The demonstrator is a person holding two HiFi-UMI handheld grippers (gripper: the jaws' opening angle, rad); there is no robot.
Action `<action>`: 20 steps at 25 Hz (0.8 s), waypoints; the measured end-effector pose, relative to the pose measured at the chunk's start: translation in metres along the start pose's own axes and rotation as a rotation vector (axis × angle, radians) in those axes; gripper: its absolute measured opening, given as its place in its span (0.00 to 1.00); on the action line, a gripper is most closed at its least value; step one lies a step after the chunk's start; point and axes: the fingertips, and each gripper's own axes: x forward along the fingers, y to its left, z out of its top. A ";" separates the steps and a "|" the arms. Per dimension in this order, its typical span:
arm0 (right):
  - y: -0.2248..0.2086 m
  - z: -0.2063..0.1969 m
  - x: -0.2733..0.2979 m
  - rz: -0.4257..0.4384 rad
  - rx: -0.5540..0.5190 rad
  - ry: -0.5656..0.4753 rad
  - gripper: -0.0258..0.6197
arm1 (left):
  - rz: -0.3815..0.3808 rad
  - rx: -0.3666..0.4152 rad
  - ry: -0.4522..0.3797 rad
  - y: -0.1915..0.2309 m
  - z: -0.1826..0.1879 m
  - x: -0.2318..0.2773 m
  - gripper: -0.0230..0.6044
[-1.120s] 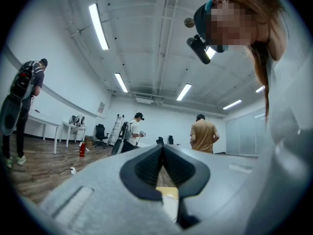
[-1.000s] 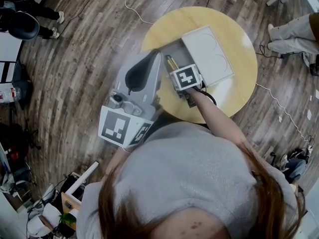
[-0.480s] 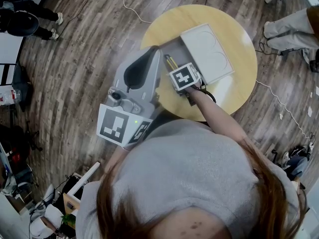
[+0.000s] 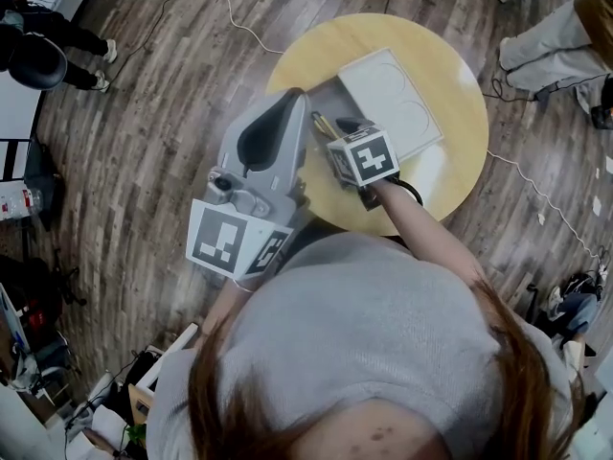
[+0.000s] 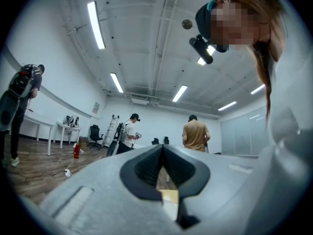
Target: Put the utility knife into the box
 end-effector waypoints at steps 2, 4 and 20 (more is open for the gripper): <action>0.004 0.022 -0.026 0.016 0.015 -0.099 0.35 | -0.012 -0.002 0.000 -0.004 -0.001 0.002 0.04; 0.006 0.049 -0.056 0.015 0.008 -0.211 0.32 | -0.025 -0.001 -0.001 -0.009 -0.002 0.005 0.04; 0.027 0.153 -0.243 -0.109 -0.232 -0.736 0.07 | -0.151 0.020 -0.013 -0.044 0.004 0.035 0.04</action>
